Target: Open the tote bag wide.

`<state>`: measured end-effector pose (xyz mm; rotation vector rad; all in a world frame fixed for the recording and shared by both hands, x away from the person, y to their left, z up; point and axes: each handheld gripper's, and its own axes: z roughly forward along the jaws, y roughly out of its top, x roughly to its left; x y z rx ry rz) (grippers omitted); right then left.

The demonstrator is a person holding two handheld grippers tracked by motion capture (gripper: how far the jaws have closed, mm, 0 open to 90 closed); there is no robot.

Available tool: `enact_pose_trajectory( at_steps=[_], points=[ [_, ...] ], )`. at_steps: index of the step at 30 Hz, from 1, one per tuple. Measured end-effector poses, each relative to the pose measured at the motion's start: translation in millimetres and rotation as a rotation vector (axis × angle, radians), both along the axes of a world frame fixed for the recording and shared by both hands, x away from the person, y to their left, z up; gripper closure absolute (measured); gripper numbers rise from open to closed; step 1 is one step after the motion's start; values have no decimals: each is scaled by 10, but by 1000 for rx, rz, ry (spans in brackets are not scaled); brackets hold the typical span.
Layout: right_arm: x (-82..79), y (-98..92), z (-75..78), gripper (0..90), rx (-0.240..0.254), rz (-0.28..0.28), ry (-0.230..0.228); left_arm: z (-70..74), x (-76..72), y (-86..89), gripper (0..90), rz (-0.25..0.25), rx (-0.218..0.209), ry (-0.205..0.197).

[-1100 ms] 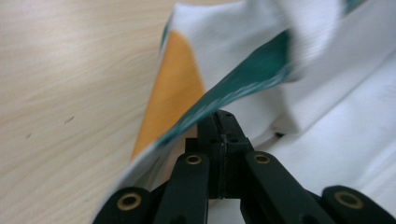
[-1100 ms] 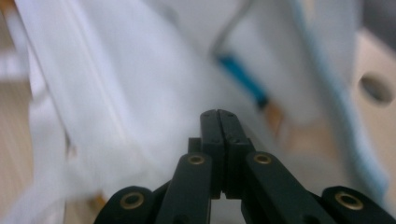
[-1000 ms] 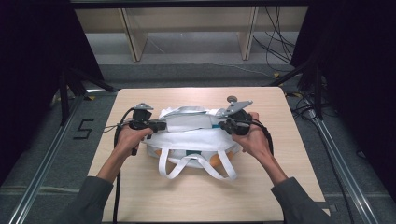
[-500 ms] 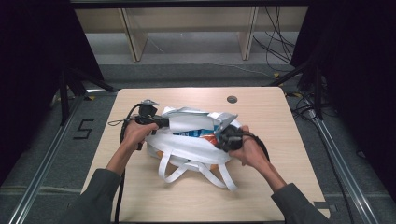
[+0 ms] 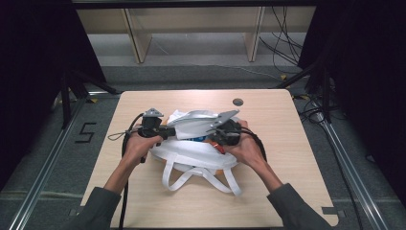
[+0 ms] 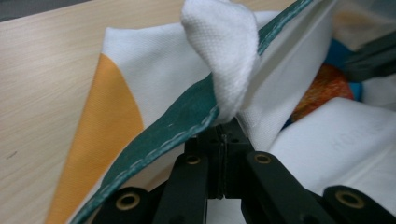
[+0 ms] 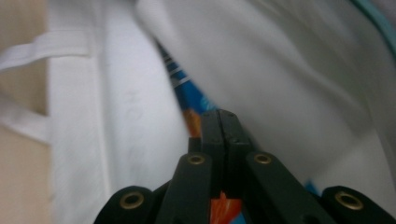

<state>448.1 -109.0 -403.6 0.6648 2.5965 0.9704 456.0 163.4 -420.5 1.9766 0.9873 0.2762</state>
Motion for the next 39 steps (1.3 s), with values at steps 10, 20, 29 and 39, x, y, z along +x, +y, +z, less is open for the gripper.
enact_pose_trajectory(
  at_steps=[10, 20, 29, 39],
  points=[
    [665, 477, -188, 900, -151, -118, -72, -86, -19, -107, 845, -12, 64, -36],
    [797, 484, -179, 900, -120, -136, -8, -301, 306, -364, 894, -42, 120, 98],
    [1161, 445, -288, 900, -132, -274, 13, -501, -536, -244, 897, -209, 214, 48],
    [1196, 361, -193, 898, -78, -271, 32, -178, -317, -271, 862, -192, 199, 8]
  ],
)
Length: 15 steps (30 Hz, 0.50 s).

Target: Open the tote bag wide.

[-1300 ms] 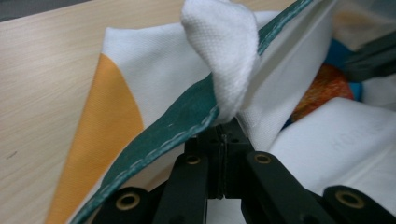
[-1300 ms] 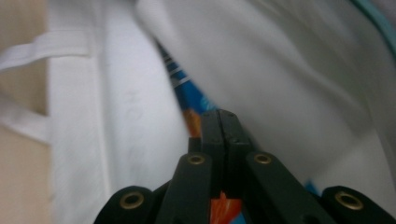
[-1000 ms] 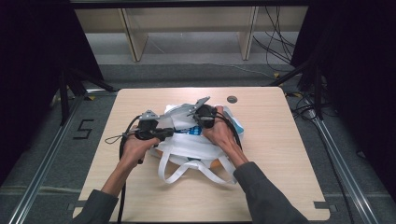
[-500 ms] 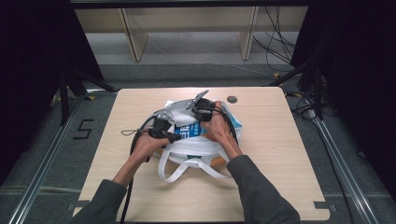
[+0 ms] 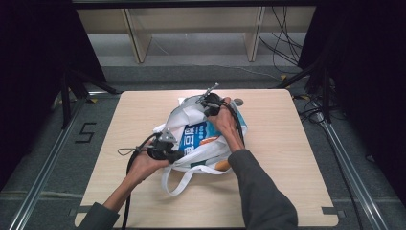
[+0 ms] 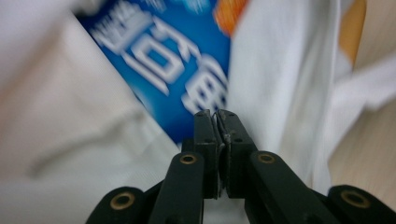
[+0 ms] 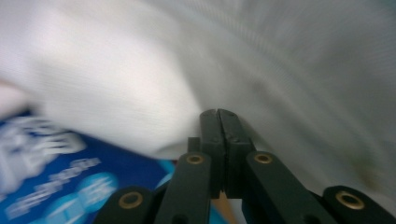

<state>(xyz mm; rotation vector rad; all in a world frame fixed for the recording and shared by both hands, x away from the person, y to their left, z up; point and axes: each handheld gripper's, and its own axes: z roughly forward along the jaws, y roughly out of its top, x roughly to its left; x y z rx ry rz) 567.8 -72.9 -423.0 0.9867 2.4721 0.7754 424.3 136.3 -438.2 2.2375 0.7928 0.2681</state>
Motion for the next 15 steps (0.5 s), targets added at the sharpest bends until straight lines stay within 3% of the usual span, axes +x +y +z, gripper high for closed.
enact_pose_trajectory(
  at_steps=[2, 3, 4, 5, 6, 7, 8, 10, 11, 12, 13, 14, 15],
  points=[
    [-121, -73, 161, 893, 48, 48, -2, 151, 151, -31, 860, 29, -26, -22],
    [-224, -117, 236, 893, 34, 50, 4, 223, 252, -61, 859, 43, -44, -32],
    [-365, -132, 315, 893, 46, 90, 3, 266, 312, -83, 857, 52, -34, -37],
    [-520, -160, 329, 893, 13, 162, -33, 328, 462, -143, 852, 82, -36, -42],
    [-641, -200, 352, 894, -13, 186, 7, 352, 552, -168, 851, 99, -33, -38],
    [-641, -200, 352, 894, -13, 186, 7, 352, 552, -168, 851, 99, -33, -38],
    [-844, -334, 315, 895, -42, 223, 18, 371, 725, -179, 854, 149, 7, -60],
    [-934, -420, 271, 896, -66, 229, 22, 355, 811, -159, 858, 169, 6, -40],
    [-1023, -509, 211, 900, -70, 226, 42, 305, 899, -125, 862, 217, -17, -23],
    [-1144, -701, 88, 900, -26, 232, 71, 204, 1014, -53, 876, 239, 43, -3],
    [-1198, -778, 30, 900, 5, 225, 87, 204, 1014, -53, 883, 239, 43, -3],
    [-1242, -844, -25, 900, 22, 233, 97, 133, 1065, -3, 892, 259, 89, 3],
    [-1242, -844, -25, 900, 22, 233, 97, 57, 1117, 73, 892, 274, 82, 26]
  ],
)
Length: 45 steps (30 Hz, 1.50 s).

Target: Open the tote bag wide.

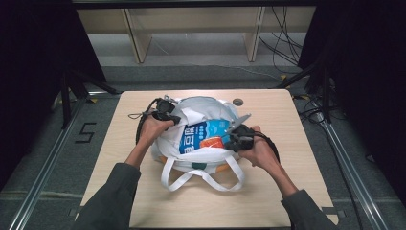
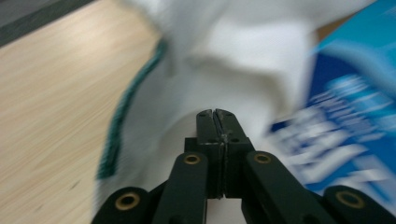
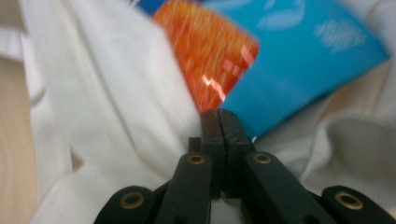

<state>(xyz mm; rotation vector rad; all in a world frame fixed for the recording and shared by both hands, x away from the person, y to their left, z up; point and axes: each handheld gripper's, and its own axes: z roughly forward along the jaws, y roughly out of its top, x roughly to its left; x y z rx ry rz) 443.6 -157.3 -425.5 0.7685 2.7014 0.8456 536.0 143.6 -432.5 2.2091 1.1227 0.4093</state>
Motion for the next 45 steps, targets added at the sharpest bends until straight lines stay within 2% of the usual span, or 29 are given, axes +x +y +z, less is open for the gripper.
enact_pose_trajectory(
  at_steps=[1, 3, 7, 9, 10, 11, 12, 14, 15, 16, 17, 19, 20, 21, 22, 23, 25, 27, 30, 33, 34, 35, 37, 38, 39, 40, 42, 44, 45],
  points=[
    [-79, -95, -113, 900, 18, -4, 27, -37, 28, 69, 894, 15, -49, 21],
    [-118, -121, -204, 900, 40, -17, 31, -76, 57, 185, 894, 30, -76, 38],
    [-121, -105, -152, 900, 25, -8, -4, -39, -10, 144, 893, 24, -69, 8],
    [-120, -108, -49, 900, 92, -27, -22, 40, -113, 85, 890, -17, -83, -16],
    [-120, -108, -49, 900, 92, -27, -22, 40, -113, 85, 883, -17, -83, -16],
    [-39, -135, 70, 900, 155, -21, -100, 81, -171, 49, 871, -44, -88, -28],
    [-39, -135, 70, 900, 155, -21, -100, 124, -239, 4, 871, -76, -86, -47],
    [62, -146, 206, 900, 179, -45, -161, 174, -312, -29, 864, -112, -90, -64],
    [245, -163, 294, 900, 188, -115, -226, 165, -332, -21, 865, -117, -69, -73],
    [325, -173, 296, 900, 175, -138, -232, 165, -332, -21, 866, -117, -69, -73],
    [438, -192, 270, 900, 154, -169, -226, 80, -310, 38, 867, -87, -14, -71],
    [667, -247, 135, 900, 100, -224, -199, 18, -289, 91, 884, -70, -12, -59],
    [667, -247, 135, 900, 100, -224, -199, -100, -254, 216, 884, -40, -76, -37],
    [873, -323, -83, 900, 78, -267, -150, -125, -245, 243, 894, -39, -95, -36],
    [912, -328, -158, 900, 95, -289, -131, -175, -229, 279, 894, -54, -118, -19],
    [995, -335, -296, 900, 98, -305, -82, -195, -221, 282, 895, -63, -106, -26],
    [1065, -300, -433, 900, 87, -311, -42, -206, -203, 269, 895, -51, -97, -36],
    [1080, -259, -496, 900, 74, -322, -38, -193, -210, 238, 895, -27, -87, -36],
    [984, -252, -314, 900, 42, -319, -80, -120, -309, 213, 878, -42, -84, -45],
    [814, -312, -39, 891, 97, -269, -160, -38, -443, 136, 868, -96, -113, -75],
    [752, -300, 13, 890, 120, -258, -156, -21, -470, 99, 868, -105, -136, -77],
    [649, -265, 85, 891, 140, -241, -116, -7, -488, 65, 868, -118, -160, -73],
    [441, -182, 149, 893, 189, -137, -134, 8, -512, -14, 864, -149, -144, -67],
    [366, -146, 148, 900, 184, -114, -128, 3, -513, -51, 862, -159, -121, -74],
    [254, -106, 137, 900, 152, -61, -120, -9, -508, -71, 862, -160, -125, -58],
    [146, -90, 125, 900, 118, -50, -96, -19, -502, -77, 861, -161, -122, -54],
    [-1, -87, 78, 900, 91, 26, -76, -42, -490, -80, 868, -157, -106, -45],
    [-144, -134, -17, 900, 58, 51, -37, -74, -460, -75, 874, -152, -83, -33],
    [-208, -137, -89, 900, 35, 51, -1, -104, -436, -84, 880, -135, -96, -16]
  ],
)
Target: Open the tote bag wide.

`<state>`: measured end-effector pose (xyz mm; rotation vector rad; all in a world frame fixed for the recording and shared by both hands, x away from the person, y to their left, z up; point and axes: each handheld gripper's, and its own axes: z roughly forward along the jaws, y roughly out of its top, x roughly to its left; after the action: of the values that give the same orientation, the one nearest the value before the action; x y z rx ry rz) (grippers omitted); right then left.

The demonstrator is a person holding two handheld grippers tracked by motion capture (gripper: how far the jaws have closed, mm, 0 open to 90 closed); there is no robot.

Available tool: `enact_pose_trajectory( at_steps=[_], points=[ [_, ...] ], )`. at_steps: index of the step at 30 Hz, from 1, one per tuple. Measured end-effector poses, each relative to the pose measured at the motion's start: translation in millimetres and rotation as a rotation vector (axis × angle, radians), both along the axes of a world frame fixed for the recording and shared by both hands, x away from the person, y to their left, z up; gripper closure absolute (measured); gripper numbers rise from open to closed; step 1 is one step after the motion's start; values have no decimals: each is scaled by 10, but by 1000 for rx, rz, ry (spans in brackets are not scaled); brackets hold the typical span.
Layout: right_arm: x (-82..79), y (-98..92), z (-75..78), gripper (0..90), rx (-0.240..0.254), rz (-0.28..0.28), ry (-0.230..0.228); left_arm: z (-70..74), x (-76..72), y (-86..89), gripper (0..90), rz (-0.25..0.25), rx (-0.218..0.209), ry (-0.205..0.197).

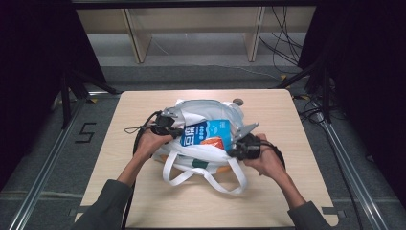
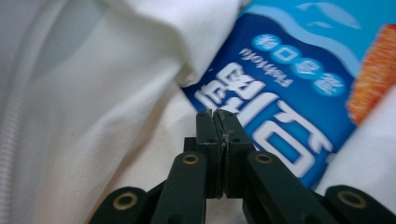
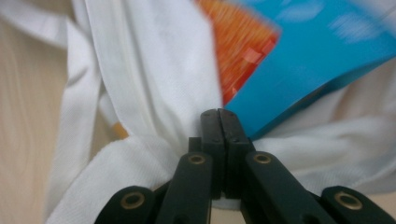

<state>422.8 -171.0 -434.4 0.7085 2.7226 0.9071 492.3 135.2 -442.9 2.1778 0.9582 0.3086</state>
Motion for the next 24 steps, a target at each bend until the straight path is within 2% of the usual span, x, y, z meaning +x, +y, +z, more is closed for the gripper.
enact_pose_trajectory(
  at_steps=[1, 3, 4, 5, 6, 8, 10, 11, 12, 14, 15, 16, 17, 18, 19, 20, 21, 23, 24],
  points=[
    [-54, 21, -99, 900, -17, 6, -3, -6, 15, -6, 885, -4, 8, 7],
    [-78, 27, -99, 900, -27, 12, -8, 6, 18, -14, 886, 1, 26, 1],
    [-69, 31, -71, 900, -15, 6, -19, 11, 13, -19, 882, 9, 24, 3],
    [-28, 29, -13, 900, 2, 13, -54, 21, 7, -17, 871, 1, 29, 9],
    [-25, 29, 31, 900, 28, -16, -48, 28, -18, -21, 869, -12, 33, 2],
    [31, 43, 149, 900, 89, -35, -86, 32, -94, -49, 869, -48, 40, 16],
    [124, 73, 237, 900, 95, -56, -125, 34, -209, -76, 863, -100, 60, 7],
    [124, 73, 237, 900, 95, -56, -125, 34, -209, -76, 873, -100, 60, 7],
    [271, 114, 271, 900, 95, -88, -145, 53, -361, -100, 873, -149, 62, 16],
    [395, 153, 275, 900, 94, -110, -140, 66, -459, -107, 888, -217, 112, 17],
    [437, 173, 265, 900, 100, -119, -139, 20, -504, -89, 894, -255, 139, 53],
    [503, 195, 257, 900, 78, -129, -135, -65, -526, -77, 895, -244, 137, 68],
    [535, 210, 241, 900, 79, -142, -137, -183, -538, -39, 896, -252, 162, 102],
    [578, 219, 219, 900, 79, -147, -131, -227, -545, 3, 896, -233, 126, 107],
    [603, 219, 213, 900, 76, -147, -111, -188, -548, 28, 896, -238, 120, 101],
    [594, 228, 200, 900, 87, -159, -111, -151, -548, 40, 896, -235, 115, 88],
    [609, 224, 194, 900, 87, -129, -135, -130, -540, 45, 895, -235, 108, 82],
    [561, 224, 219, 900, 95, -124, -131, -98, -507, 59, 890, -218, 76, 82],
    [556, 220, 226, 900, 94, -112, -145, -72, -493, 58, 879, -185, 34, 72]
  ],
)
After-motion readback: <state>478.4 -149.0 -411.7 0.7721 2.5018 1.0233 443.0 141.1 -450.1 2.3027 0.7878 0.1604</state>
